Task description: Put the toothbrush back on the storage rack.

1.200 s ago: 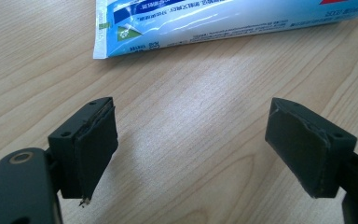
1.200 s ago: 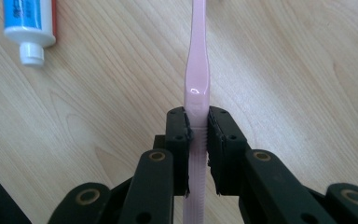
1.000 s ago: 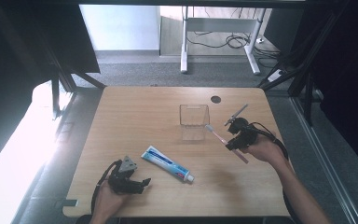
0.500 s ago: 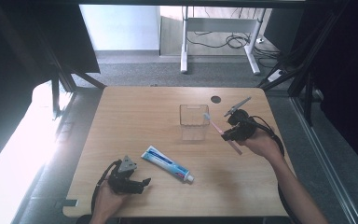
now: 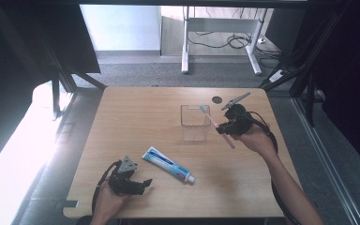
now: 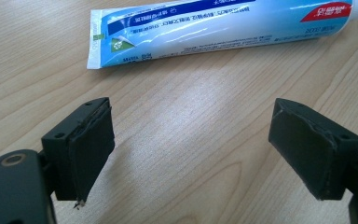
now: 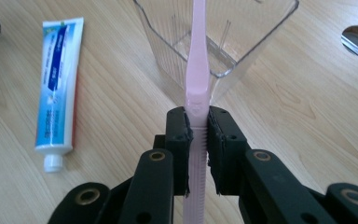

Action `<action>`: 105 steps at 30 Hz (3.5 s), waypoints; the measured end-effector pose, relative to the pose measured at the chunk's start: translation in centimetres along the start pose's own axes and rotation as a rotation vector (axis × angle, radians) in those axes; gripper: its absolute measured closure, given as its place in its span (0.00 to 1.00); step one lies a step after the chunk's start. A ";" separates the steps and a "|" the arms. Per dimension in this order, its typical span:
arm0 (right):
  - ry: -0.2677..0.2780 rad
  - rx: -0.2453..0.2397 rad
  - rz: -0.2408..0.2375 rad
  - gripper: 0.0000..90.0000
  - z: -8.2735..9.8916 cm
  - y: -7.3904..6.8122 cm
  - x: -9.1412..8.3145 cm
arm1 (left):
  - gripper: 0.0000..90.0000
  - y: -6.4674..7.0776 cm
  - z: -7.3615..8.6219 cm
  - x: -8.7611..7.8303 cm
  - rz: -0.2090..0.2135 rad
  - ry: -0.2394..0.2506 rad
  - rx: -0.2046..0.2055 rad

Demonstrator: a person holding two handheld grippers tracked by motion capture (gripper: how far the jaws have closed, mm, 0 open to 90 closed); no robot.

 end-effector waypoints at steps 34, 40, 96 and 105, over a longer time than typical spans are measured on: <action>0.185 0.062 0.022 0.88 -6.5 1.0 2.0 | 0.15 0.1 0.0 0.0 0.001 -0.002 0.002; 0.211 0.078 0.023 0.88 -7.3 1.2 2.5 | 0.15 0.1 0.0 0.0 0.001 -0.002 0.003; 0.137 0.056 0.080 0.88 -6.6 2.2 11.5 | 0.15 0.0 0.0 0.0 -0.005 0.000 0.017; 0.085 0.034 0.074 0.88 -6.2 2.1 12.0 | 0.15 0.0 0.0 0.0 -0.004 -0.001 0.019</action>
Point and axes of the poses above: each handheld gripper's, and its own axes: x roughly forward along the jaws, z roughly out of its underside, y roughly to its right, the point moved 10 cm from there along x, roughly forward along the jaws, and after that the axes turned 3 degrees about -x, right-handed, at the moved point
